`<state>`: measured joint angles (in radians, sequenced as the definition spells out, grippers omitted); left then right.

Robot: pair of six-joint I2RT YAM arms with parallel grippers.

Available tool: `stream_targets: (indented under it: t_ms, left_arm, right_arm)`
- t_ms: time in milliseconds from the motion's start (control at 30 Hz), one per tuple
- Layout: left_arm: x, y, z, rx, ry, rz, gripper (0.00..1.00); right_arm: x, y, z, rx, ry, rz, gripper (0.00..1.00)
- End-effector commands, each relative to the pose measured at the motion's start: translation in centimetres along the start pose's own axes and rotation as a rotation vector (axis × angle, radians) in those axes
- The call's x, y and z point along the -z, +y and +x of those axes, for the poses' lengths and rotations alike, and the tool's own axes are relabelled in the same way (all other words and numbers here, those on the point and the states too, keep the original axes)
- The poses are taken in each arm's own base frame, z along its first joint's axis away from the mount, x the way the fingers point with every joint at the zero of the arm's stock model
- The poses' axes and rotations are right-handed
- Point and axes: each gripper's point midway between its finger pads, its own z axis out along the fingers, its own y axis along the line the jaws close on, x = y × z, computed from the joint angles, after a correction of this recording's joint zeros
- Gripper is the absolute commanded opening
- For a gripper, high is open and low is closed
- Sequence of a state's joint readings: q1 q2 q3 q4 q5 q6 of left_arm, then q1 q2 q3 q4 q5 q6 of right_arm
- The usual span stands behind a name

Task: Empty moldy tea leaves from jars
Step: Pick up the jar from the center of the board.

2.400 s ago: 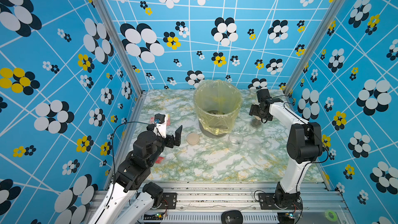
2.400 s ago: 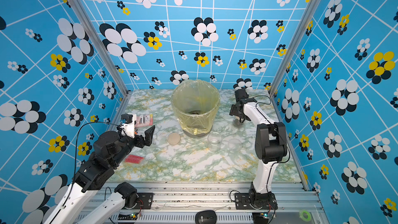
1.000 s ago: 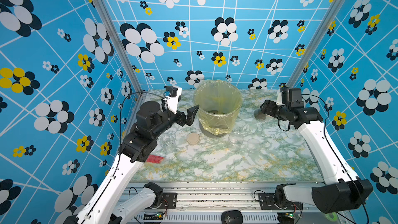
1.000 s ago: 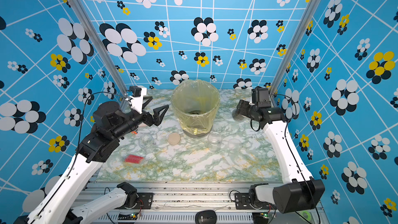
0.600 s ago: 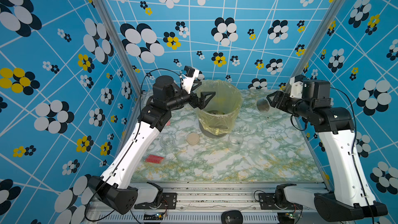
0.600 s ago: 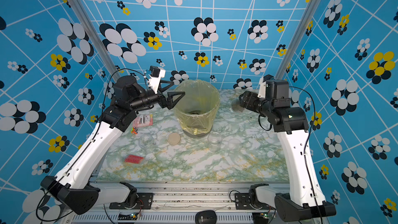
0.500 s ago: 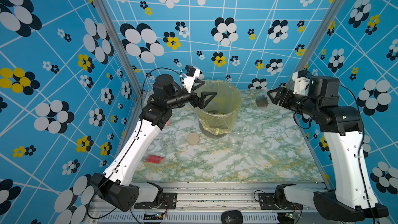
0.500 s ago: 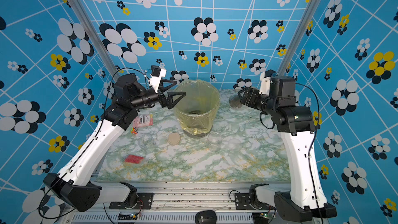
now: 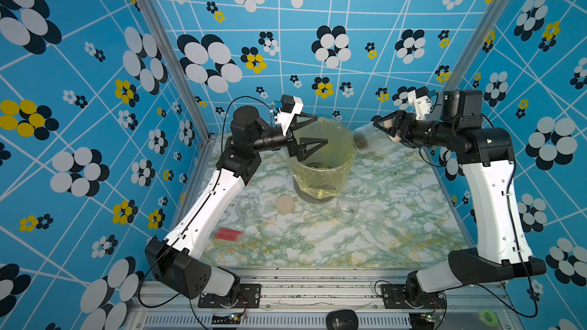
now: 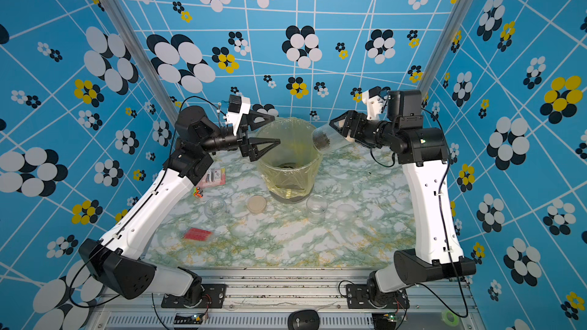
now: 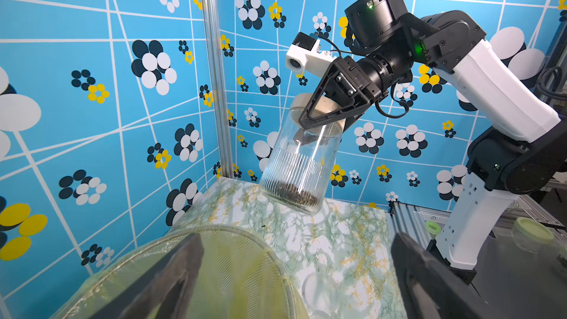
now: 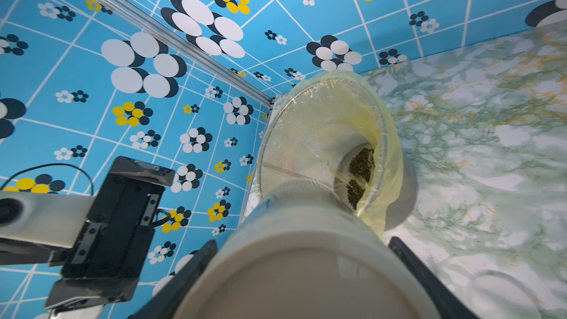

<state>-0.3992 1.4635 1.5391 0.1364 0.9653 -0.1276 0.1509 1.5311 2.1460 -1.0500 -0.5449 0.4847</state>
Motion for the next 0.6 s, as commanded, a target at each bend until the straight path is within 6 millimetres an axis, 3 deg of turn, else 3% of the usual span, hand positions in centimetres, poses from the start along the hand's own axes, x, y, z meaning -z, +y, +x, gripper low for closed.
stream_targets:
  t_ms: [0,333,567]
  left_arm:
    - [-0.7,0.0,-0.4,-0.036,-0.035,0.071,0.99]
    - [-4.3,1.6,0.8,-0.068,-0.015,0.144,0.99]
    - [-6.2,2.3,1.2,-0.047,-0.021,0.239,0.99]
  right_arm:
    - [1.0,4.9,-1.5,0.065,-0.041,-0.167,0.18]
    - [-1.8,7.3,-2.8,0.066,-0.003,-0.252,0.15]
    - [-3.5,7.7,-2.9,0.047,0.035,-0.314,0.14]
